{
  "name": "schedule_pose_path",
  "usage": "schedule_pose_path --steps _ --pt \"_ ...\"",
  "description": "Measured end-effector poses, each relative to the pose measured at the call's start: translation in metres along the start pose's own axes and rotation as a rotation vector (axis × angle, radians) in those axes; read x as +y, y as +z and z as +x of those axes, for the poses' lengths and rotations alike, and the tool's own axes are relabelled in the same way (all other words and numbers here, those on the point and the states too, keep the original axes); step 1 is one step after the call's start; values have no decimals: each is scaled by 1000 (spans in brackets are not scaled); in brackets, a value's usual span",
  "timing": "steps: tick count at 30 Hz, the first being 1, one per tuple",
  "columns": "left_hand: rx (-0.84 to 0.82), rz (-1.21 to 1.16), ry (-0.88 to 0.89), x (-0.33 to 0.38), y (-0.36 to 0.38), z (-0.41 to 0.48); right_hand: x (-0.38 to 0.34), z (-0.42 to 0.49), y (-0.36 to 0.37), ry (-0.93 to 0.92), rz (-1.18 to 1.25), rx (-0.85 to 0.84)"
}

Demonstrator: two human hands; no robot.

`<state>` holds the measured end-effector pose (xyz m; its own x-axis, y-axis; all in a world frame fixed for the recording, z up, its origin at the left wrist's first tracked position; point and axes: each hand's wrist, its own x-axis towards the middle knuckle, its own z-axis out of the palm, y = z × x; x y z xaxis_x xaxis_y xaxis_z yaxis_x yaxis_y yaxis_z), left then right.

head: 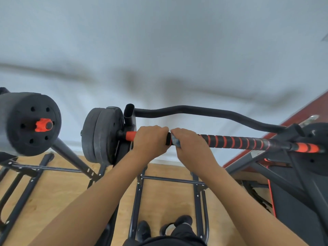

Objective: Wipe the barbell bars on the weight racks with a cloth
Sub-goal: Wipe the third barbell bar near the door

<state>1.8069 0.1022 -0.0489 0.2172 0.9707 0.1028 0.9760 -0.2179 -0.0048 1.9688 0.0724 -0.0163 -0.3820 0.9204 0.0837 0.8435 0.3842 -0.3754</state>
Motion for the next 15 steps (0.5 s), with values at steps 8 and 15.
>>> schedule_pose_path --steps 8,15 --pt "-752 -409 11 -15 -15 38 -3 -13 6 -44 -83 10" --pt "-617 -417 77 -18 -23 23 1 -11 1 -28 -63 -81"
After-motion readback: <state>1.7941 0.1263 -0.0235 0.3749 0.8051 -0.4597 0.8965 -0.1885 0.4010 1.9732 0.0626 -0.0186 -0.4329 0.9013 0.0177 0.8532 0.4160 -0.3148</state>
